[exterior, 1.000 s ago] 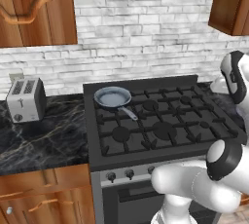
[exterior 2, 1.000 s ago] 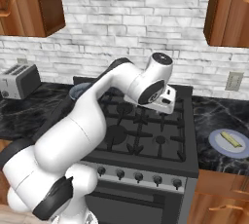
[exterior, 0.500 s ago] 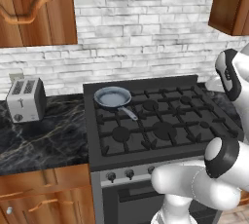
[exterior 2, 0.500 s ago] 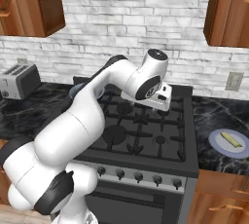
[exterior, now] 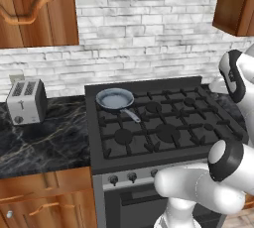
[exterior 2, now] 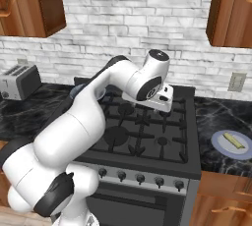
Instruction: Pick up the butter stick and place it in the pan. Then turn on the burner for the pan.
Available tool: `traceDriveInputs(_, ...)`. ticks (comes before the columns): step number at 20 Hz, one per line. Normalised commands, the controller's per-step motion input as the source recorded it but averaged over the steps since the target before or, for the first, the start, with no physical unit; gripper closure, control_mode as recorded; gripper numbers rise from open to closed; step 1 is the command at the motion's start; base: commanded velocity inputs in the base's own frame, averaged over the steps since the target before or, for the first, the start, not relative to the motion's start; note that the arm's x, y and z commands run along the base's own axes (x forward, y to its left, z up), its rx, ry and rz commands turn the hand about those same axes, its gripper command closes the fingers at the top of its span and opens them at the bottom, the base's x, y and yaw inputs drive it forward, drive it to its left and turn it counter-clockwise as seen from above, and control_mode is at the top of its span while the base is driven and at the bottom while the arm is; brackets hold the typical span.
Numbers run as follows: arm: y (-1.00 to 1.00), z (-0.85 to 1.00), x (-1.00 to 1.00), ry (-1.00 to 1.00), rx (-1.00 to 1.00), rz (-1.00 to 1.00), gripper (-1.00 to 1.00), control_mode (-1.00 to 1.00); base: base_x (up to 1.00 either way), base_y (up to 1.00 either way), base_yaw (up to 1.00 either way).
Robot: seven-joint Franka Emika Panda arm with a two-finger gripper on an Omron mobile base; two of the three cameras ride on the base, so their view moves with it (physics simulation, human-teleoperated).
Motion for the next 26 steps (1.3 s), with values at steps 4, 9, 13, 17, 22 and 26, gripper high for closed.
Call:
traceDriveInputs(4,0.0,-0.03,-0.03,0.0,0.0,0.0,-1.0,1.0,-0.22,-0.25,-0.02)
traceDriveInputs(9,0.0,0.0,0.0,0.0,0.0,0.0,-1.0,1.0,-0.09,-0.48,0.0)
traceDriveInputs(13,0.0,0.0,0.0,0.0,0.0,0.0,-1.0,1.0,0.0,-0.46,0.0)
traceDriveInputs(17,0.0,0.0,0.0,0.0,0.0,0.0,-1.0,1.0,0.0,-0.49,0.0)
traceDriveInputs(22,0.0,0.0,0.0,0.0,0.0,0.0,-1.0,1.0,0.27,-0.2,0.0)
traceDriveInputs(26,0.0,0.0,0.0,0.0,0.0,0.0,-1.0,1.0,0.55,0.0,0.0)
